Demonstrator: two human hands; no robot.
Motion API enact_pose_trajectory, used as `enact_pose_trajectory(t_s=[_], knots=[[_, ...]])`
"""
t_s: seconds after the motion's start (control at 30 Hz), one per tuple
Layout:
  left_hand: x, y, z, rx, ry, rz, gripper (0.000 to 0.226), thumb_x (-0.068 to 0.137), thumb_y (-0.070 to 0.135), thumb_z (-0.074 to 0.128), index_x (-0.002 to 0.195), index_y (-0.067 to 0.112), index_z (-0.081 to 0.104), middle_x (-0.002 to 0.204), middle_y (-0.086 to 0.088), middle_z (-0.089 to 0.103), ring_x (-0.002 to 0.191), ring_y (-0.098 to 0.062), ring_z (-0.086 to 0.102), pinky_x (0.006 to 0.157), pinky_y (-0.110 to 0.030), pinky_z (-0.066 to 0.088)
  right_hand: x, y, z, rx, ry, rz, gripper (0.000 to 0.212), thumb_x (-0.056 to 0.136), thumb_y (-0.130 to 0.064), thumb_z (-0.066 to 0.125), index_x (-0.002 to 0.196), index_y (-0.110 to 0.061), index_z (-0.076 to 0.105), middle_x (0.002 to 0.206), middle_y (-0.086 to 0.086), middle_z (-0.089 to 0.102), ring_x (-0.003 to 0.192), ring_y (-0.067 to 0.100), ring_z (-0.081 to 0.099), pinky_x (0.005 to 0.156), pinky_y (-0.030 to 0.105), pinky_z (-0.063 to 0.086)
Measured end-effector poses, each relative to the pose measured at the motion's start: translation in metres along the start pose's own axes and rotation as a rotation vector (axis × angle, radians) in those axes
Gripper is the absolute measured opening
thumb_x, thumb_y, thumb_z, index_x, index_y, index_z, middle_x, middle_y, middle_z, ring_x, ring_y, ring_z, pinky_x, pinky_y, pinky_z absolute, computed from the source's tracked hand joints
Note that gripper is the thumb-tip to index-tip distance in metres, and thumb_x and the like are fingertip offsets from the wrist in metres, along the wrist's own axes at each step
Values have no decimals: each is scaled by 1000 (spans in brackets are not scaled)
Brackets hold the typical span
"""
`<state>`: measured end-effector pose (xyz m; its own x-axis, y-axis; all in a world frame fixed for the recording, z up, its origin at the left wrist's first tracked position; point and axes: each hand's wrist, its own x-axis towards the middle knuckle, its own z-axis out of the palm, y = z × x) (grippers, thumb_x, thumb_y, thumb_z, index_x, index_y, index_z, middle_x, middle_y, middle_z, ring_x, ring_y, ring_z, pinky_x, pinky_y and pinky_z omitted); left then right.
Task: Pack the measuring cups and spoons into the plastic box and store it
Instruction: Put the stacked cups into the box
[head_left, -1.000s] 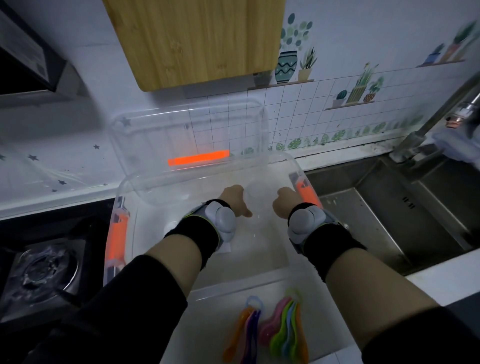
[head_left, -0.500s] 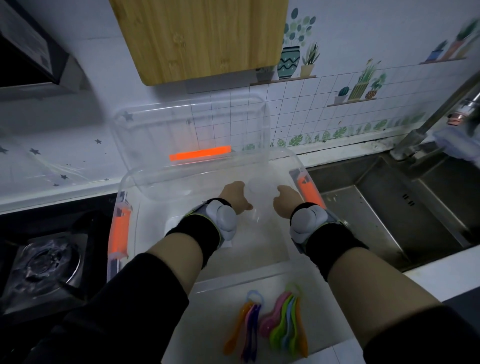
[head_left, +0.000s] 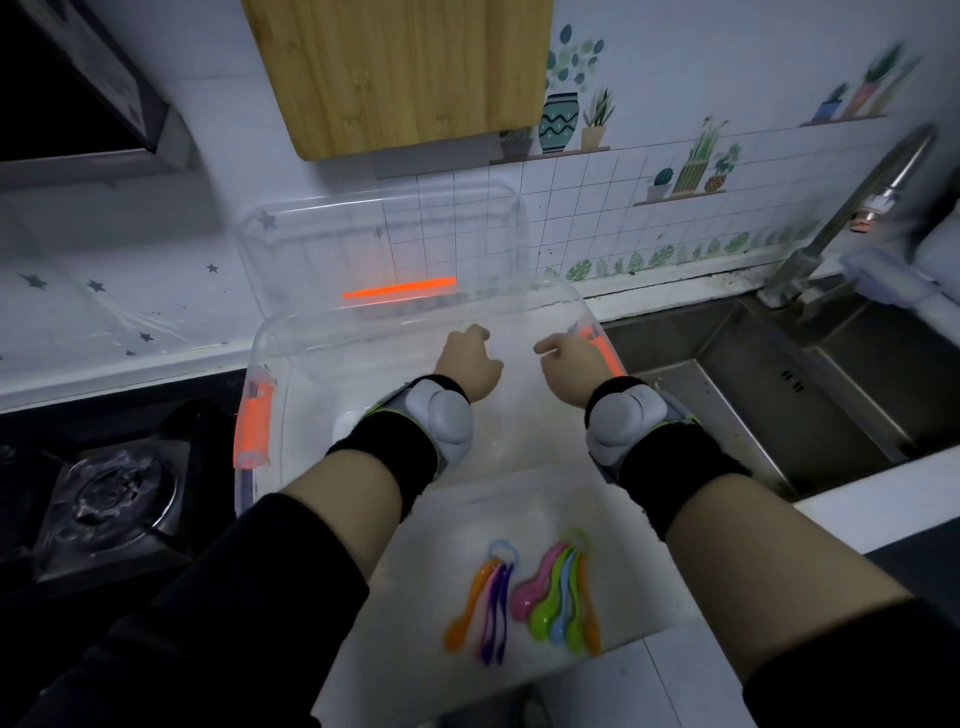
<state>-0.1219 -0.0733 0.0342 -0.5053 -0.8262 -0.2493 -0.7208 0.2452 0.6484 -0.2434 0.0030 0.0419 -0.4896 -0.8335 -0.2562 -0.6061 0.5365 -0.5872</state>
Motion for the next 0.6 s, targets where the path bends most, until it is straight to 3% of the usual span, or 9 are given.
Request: enact_pose_trajectory(t_s=[0.07, 0.17, 0.27, 0.43, 0.53, 0.6], knots=[[-11, 7, 2, -67, 61, 35, 42, 91, 16, 55, 130, 7, 45, 133, -17, 44, 116, -29, 51, 94, -31, 41, -11, 3, -5, 38, 94, -65, 30, 92, -10, 43, 113, -16, 63, 103, 0, 65, 108, 24, 59, 99, 30, 44], [-32, 22, 8, -167, 112, 129, 28, 90, 14, 55, 118, 8, 54, 116, -12, 55, 108, -26, 55, 87, -26, 40, -30, 9, -11, 177, 245, -131, 29, 90, -7, 42, 102, -13, 68, 105, 9, 67, 100, 26, 63, 97, 35, 48], [-58, 42, 19, -251, 91, 232, 22, 90, 9, 53, 110, 8, 60, 101, -7, 59, 91, -21, 56, 81, -22, 41, -54, 23, -18, 302, 352, -126, 36, 85, 1, 38, 98, -9, 69, 83, 6, 67, 93, 27, 65, 95, 36, 50], [-90, 69, 42, -350, 38, 370, 22, 90, 1, 49, 108, 3, 62, 95, -1, 58, 75, -8, 53, 69, -5, 39, -83, 50, -27, 328, 476, -93, 38, 81, 4, 38, 93, -11, 71, 79, 6, 68, 86, 22, 67, 87, 29, 52], [-107, 81, 58, -366, -25, 419, 26, 88, -3, 48, 109, 3, 62, 97, -5, 61, 80, -9, 54, 77, -9, 41, -101, 73, -30, 339, 513, -55, 33, 81, 1, 42, 92, -11, 71, 81, 8, 71, 86, 24, 68, 84, 29, 53], [-117, 84, 67, -388, -56, 445, 31, 86, -8, 44, 109, 3, 62, 104, -11, 65, 88, -12, 57, 80, -11, 44, -112, 87, -31, 322, 533, -17, 35, 82, 2, 40, 95, -11, 70, 86, 10, 72, 86, 22, 67, 81, 20, 48]])
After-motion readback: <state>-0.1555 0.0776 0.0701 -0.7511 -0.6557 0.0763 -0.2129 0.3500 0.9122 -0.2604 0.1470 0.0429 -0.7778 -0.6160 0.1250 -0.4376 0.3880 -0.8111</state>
